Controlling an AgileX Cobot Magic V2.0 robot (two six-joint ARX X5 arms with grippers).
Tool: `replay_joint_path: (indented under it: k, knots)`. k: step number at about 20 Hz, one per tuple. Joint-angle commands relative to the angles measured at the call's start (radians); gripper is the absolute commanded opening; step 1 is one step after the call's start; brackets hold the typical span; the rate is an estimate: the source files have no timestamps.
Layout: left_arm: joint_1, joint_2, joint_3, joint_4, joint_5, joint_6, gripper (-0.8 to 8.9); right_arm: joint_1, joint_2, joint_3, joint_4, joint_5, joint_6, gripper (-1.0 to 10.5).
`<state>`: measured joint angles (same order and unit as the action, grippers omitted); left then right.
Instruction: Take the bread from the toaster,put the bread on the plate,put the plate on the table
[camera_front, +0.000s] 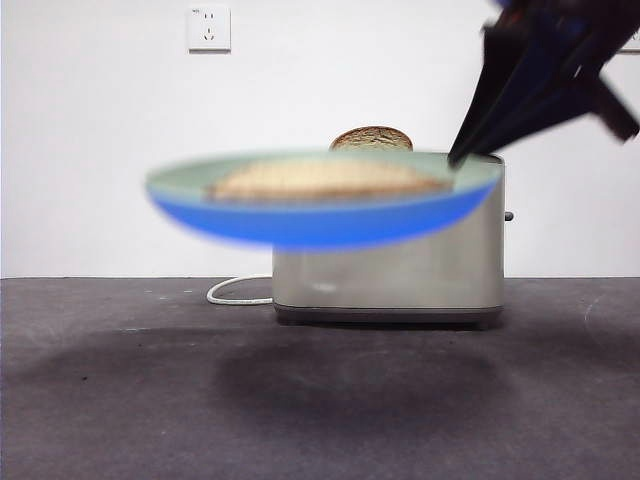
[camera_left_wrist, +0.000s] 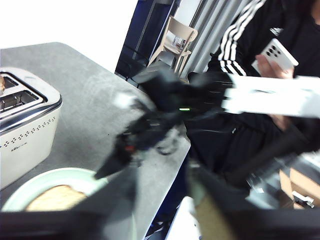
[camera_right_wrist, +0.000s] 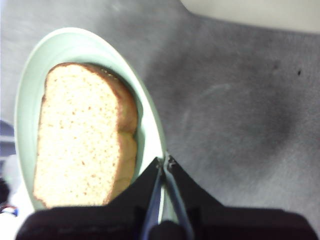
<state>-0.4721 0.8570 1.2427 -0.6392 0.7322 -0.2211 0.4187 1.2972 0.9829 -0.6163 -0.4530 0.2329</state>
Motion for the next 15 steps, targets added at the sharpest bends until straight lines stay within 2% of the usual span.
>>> replay_joint_path:
  k: [1,6,11,15]
  knots:
    - [0.003,-0.042,-0.003,-0.06,-0.009,0.066,-0.08,-0.001,0.068,-0.008,0.068,-0.008,0.033,-0.1]
    - [0.003,-0.108,-0.003,-0.232,-0.158,0.168,-0.08,-0.001,0.217,-0.008,0.138,0.0,0.036,-0.1]
    - [0.003,-0.116,-0.003,-0.306,-0.183,0.222,-0.08,-0.001,0.317,-0.008,0.201,0.014,0.036,-0.1]
    - [0.003,-0.116,-0.003,-0.306,-0.183,0.225,-0.08,-0.003,0.364,-0.008,0.201,0.036,0.027,-0.1]
